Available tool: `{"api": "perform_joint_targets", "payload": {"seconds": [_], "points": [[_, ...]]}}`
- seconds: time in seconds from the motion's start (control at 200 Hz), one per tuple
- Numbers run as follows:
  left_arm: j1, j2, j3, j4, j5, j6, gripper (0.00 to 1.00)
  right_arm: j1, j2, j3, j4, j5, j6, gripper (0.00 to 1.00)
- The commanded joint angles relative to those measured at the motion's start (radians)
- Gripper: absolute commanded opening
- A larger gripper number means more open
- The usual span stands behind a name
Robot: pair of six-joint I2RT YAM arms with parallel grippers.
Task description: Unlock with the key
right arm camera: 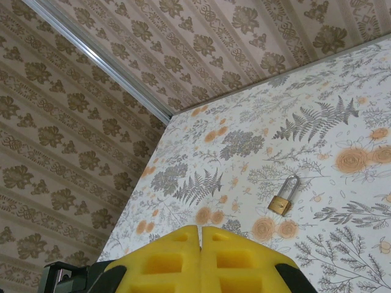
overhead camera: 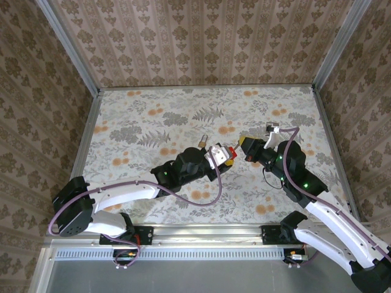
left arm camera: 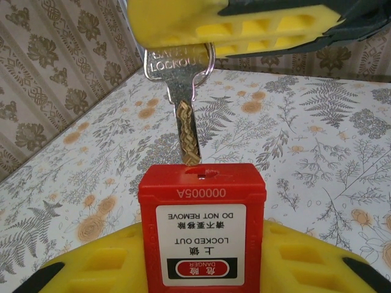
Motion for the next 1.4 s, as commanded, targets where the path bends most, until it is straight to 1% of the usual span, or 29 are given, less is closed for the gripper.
{"api": "perform_joint_targets", "payload": {"seconds": [0.0,0.92,1.09,1.395], "points": [[0.006,0.003,0.027,0.033,0.012,-0.013,0.34,0.005,-0.004,-0.021,0.028,-0.031,0.016,0.0],[0.019,0.023,0.039,0.055,-0.016,-0.016,0.33,0.021,-0.027,-0.056,-0.007,-0.017,0.017,0.0],[0.021,0.013,0.05,0.056,-0.007,-0.033,0.33,0.043,-0.01,-0.074,0.001,0.004,-0.008,0.0],[0.026,-0.015,0.071,0.1,0.002,-0.061,0.33,0.082,0.01,-0.107,0.039,0.054,0.011,0.0]]}}
